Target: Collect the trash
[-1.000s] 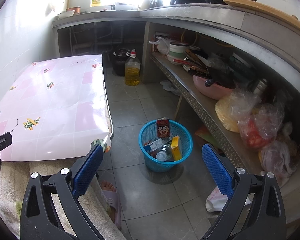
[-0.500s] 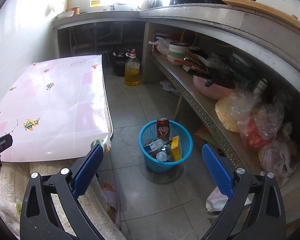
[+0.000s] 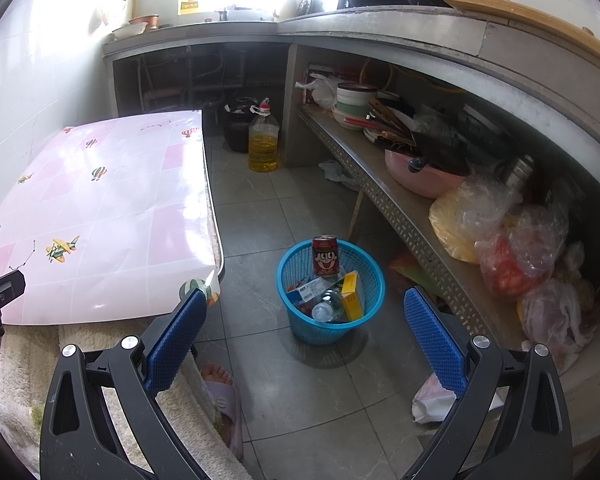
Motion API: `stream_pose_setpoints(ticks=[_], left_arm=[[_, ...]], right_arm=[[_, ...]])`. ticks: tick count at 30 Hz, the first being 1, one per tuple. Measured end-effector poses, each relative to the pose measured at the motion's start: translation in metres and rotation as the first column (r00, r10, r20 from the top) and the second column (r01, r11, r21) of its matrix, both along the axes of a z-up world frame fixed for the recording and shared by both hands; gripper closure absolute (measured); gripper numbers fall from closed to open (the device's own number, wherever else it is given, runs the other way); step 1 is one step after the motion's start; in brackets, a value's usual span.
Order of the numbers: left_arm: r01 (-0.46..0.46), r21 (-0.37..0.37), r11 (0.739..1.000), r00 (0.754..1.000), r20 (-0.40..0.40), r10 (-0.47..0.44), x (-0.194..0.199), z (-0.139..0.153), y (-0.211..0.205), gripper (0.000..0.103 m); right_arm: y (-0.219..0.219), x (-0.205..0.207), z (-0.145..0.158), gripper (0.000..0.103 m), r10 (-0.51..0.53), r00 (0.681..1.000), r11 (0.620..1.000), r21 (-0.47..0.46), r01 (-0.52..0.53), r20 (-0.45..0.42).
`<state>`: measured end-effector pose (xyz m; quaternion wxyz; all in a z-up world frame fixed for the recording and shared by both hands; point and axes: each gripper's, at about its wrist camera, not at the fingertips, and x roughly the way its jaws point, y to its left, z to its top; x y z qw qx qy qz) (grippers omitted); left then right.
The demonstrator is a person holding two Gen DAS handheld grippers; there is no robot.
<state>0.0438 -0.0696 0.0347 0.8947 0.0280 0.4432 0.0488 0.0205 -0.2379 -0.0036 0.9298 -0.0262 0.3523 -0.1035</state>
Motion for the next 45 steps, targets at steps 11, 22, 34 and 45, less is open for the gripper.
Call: stream_pose_setpoints(ticks=[11, 22, 34, 45], left_arm=[[0.003, 0.001, 1.000, 1.000, -0.001, -0.003, 0.000, -0.001, 0.000, 0.006], [0.008, 0.009, 1.000, 1.000, -0.003, -0.008, 0.001, -0.003, 0.001, 0.006], [0.020, 0.014, 1.000, 1.000, 0.005, -0.020, 0.001, -0.003, 0.006, 0.006], [0.021, 0.000, 1.000, 1.000, 0.023, -0.021, -0.004, 0.005, 0.013, 0.006]], right_arm=[[0.000, 0.000, 0.000, 0.008, -0.001, 1.000, 1.000, 0.000, 0.001, 0.000], [0.000, 0.000, 0.000, 0.008, 0.000, 1.000, 1.000, 0.002, 0.000, 0.001], [0.001, -0.002, 0.000, 0.008, -0.005, 1.000, 1.000, -0.008, 0.005, 0.005], [0.017, -0.009, 0.005, 0.008, -0.030, 0.999, 0.999, -0.022, 0.030, 0.021]])
